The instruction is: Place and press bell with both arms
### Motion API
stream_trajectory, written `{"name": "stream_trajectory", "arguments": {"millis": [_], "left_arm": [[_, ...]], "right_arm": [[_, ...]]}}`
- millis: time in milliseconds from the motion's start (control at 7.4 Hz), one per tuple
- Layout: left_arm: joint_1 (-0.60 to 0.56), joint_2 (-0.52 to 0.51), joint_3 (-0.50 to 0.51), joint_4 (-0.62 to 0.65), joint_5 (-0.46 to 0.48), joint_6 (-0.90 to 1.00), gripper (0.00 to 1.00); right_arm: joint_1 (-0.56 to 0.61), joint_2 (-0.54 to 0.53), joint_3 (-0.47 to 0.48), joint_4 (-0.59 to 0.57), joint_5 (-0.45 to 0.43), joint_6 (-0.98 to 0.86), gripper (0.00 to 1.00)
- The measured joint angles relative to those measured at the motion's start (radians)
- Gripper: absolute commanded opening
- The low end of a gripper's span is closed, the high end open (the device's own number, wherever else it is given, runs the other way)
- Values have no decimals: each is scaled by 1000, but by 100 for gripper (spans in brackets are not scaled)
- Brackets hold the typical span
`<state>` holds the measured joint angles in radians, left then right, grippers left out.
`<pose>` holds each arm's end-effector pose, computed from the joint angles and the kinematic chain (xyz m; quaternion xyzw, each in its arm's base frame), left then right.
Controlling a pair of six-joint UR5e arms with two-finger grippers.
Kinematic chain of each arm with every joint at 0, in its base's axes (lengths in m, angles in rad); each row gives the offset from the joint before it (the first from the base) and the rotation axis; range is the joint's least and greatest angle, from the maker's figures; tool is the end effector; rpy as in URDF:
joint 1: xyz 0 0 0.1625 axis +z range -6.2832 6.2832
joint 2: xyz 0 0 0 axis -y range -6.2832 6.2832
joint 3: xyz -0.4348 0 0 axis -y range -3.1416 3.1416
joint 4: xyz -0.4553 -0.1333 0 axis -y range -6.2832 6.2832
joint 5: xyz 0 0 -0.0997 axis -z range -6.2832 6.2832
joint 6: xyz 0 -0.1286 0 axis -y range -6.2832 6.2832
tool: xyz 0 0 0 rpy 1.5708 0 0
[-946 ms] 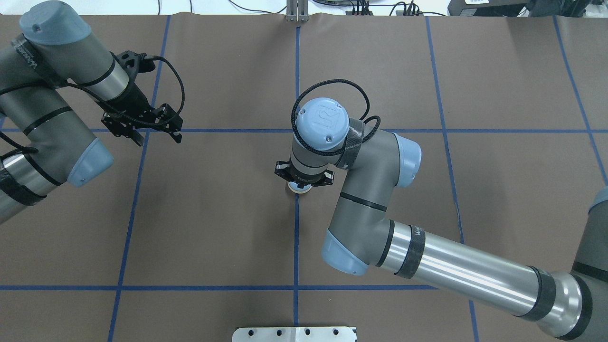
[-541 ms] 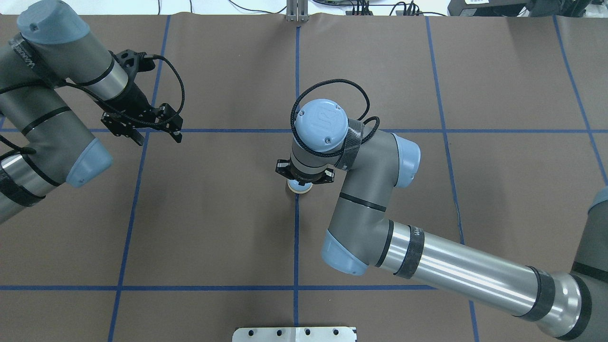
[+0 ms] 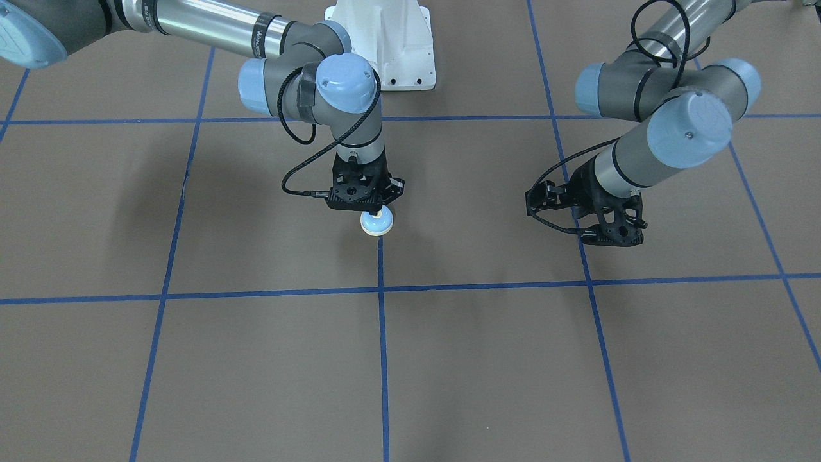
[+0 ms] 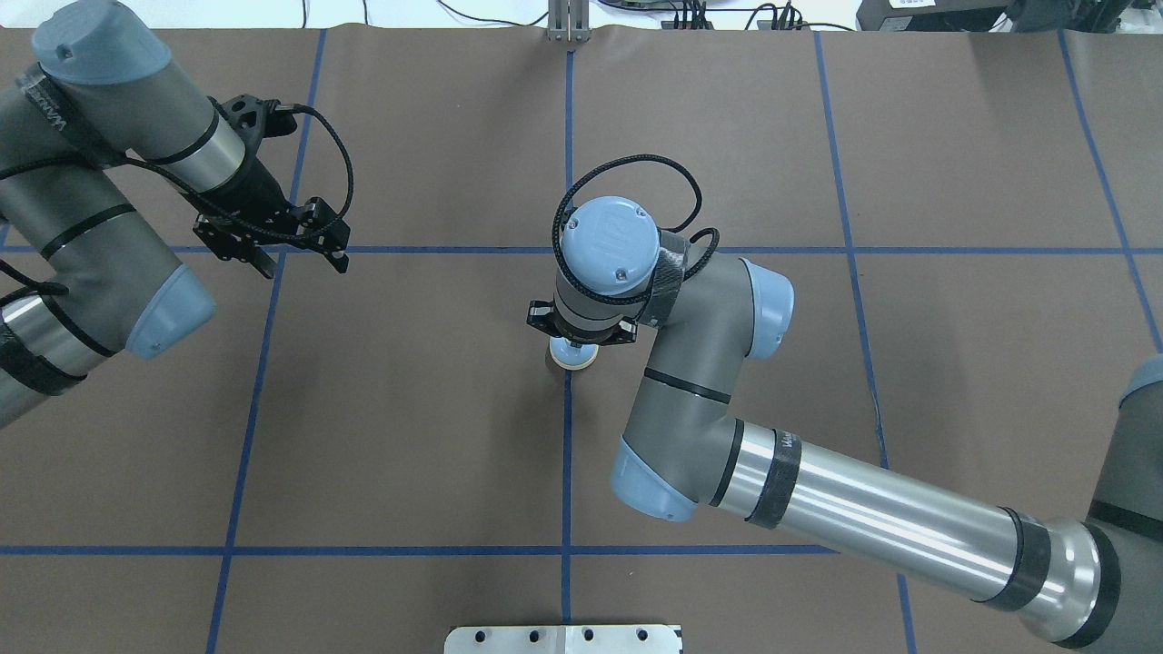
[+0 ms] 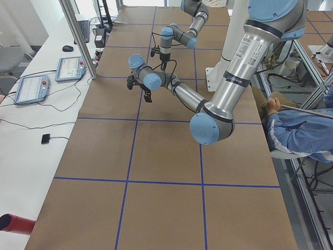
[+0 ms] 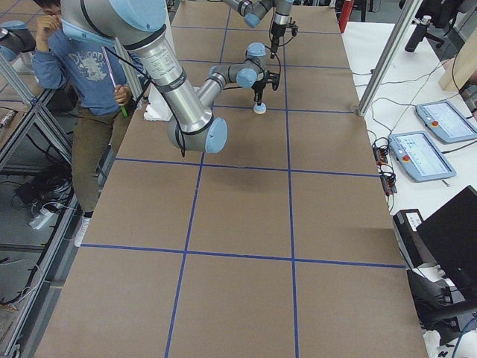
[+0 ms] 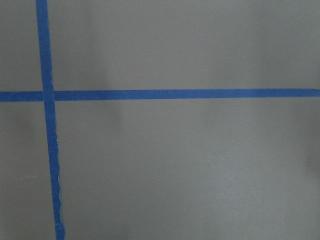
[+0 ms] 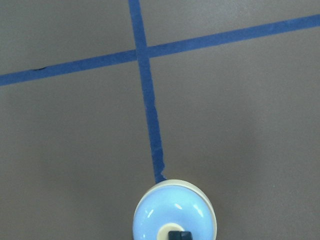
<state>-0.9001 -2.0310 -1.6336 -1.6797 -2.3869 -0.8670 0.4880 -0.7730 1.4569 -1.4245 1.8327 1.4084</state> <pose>0.4165 -0.5887 0.3368 -0.0573 0.4694 0.0372 0.8803 -0.6801 -0.4742 0.1887 0.0145 -0.4170 0.0951 0.9038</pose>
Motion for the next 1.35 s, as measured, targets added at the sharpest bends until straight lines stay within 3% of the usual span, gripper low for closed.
{"name": "stream_trajectory", "arguments": {"millis": [270,541,811,1081,1216,1351], "left_arm": [[1,0,0,0,0,-1,99],[1,0,0,0,0,-1,99],[-8,29,-20,-4,-2,9,99],[-47,121,-78,-7,-2,102,99],[-80,183,-109,-7,-3,181,99],[-124,259,-141,-8,-2,279,99]], "right_arm": [[43,0,35,-4,57,-2,0],[98,-70,124,-8,112,-8,0],[179,-230,268,-8,178,-91,0],[312,-413,370,-7,258,-275,0],[386,-503,393,-6,286,-410,17],[459,-588,404,-2,307,-560,21]]}}
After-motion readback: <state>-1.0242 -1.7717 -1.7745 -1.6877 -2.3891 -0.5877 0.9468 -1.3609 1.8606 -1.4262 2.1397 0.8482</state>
